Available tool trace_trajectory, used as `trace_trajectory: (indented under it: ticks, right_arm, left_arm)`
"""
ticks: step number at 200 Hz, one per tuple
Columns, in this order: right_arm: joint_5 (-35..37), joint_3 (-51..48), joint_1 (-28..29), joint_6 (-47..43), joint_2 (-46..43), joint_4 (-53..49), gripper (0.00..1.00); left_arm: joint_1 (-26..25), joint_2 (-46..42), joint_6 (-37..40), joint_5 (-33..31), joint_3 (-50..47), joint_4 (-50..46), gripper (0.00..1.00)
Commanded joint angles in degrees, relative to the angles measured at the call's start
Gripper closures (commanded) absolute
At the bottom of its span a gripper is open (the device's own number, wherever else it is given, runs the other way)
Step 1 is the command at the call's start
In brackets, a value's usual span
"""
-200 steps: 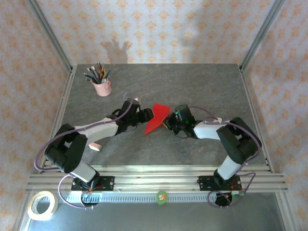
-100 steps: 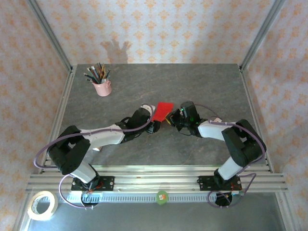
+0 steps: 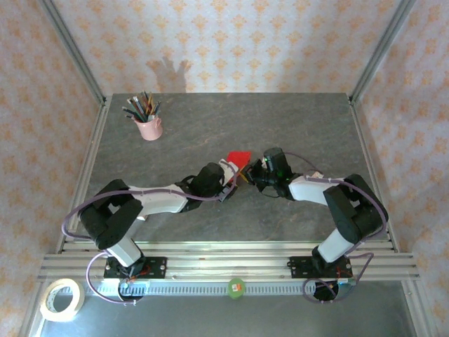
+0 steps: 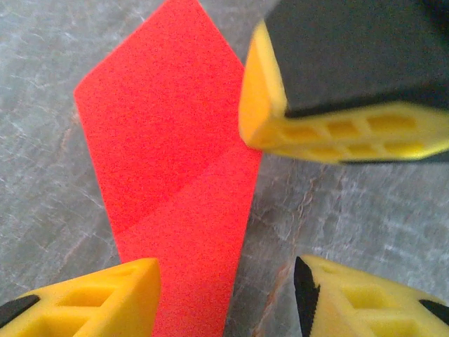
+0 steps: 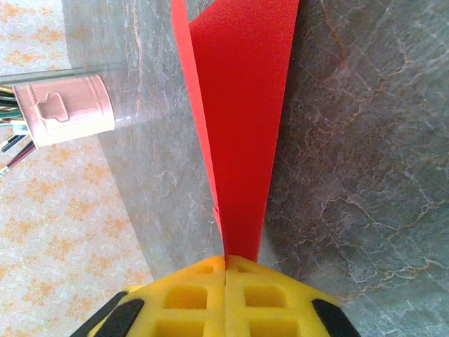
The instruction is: Fold a paper plane with a square sheet of paper (pick it up from the middle)
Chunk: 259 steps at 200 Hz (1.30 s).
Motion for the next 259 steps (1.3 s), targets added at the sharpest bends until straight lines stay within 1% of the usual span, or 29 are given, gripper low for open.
trace_trajectory:
  ticks: [1, 27, 79, 110, 131, 137, 154, 169, 191, 219, 242, 259]
  right_arm:
    - [-1.4, 1.2, -0.5, -0.2, 0.8, 0.4, 1.00]
    - [-1.8, 1.6, -0.4, -0.4, 1.2, 0.1, 1.00]
    - [-2.5, 2.0, -0.5, -0.5, 1.4, -0.3, 1.00]
    - [-3.0, 2.0, -0.7, -0.4, 1.6, -0.2, 0.97]
    - [-3.1, 2.0, -1.2, -0.5, 1.4, -0.3, 0.93]
    - [-3.1, 2.0, -1.3, -0.6, 1.2, -0.3, 0.91]
    - [-2.9, 2.5, -2.1, -1.7, 0.9, -1.6, 0.78]
    - [-2.6, 2.7, -3.0, -2.9, 0.0, -2.4, 0.66]
    - [-1.0, 2.9, -5.1, -6.1, -1.8, -4.5, 0.51]
    - [2.3, 2.8, -7.4, -11.3, -3.6, -7.8, 0.45]
    - [3.4, 2.0, -8.0, -14.5, -3.9, -7.8, 0.43]
    - [2.7, 1.8, -8.1, -17.1, -3.7, -7.2, 0.42]
  left_arm:
    - [-0.4, 1.2, 4.3, -0.6, 1.6, 1.9, 0.46]
    - [-0.4, 2.7, 5.5, -0.6, 2.3, 2.6, 0.50]
    - [-0.5, 4.8, 6.3, -1.0, 2.3, 3.7, 0.64]
    - [-0.5, 4.8, 5.6, -2.1, 0.8, 6.5, 0.71]
    - [-0.5, 4.7, 5.3, -2.3, 0.1, 7.7, 0.76]
    - [-0.4, 4.6, 5.2, -2.2, -0.1, 8.0, 0.78]
    - [-0.3, 4.5, 4.6, -1.6, -0.5, 8.6, 0.84]
    - [-0.2, 4.3, 3.9, -0.8, -0.8, 9.2, 0.86]
    - [0.6, 3.8, 1.6, 2.3, -1.3, 9.8, 0.90]
    - [3.0, 3.1, -4.8, 9.1, -3.1, 12.4, 0.95]
    - [5.5, 3.0, -11.4, 15.8, -3.8, 14.0, 0.99]
    - [6.9, 3.3, -15.6, 19.4, -3.5, 13.9, 1.00]
